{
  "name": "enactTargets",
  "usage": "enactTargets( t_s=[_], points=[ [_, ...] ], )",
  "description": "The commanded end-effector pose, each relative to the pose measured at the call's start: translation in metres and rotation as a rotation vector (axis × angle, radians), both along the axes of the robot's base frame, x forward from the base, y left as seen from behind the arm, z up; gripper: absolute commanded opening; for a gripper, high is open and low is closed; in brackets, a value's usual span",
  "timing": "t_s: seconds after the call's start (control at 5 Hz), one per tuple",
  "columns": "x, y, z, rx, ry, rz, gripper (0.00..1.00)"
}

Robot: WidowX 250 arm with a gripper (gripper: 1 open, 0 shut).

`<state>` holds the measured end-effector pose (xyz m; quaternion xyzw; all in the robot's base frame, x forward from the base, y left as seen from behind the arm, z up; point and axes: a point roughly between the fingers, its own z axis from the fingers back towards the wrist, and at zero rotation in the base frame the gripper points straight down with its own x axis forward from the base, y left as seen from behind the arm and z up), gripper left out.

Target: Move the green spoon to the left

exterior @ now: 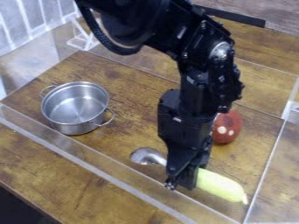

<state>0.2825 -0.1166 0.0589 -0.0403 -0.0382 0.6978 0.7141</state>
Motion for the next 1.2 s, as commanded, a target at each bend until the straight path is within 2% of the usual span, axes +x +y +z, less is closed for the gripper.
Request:
enactTargets(
  t_s=[0.0, 0.2, 0.6, 1.0],
  points=[
    [0.006, -0.002, 0.026, -0.040, -0.072, -0.033, 0.00],
    [0.007, -0.003, 0.032, -0.051, -0.076, -0.069, 0.00],
    [0.021, 0.007, 0.027, -0.074, -0.097, -0.046, 0.00],
    [0.015, 0.003, -0.009, -0.082, -0.113, -0.057, 0.00]
  ],
)
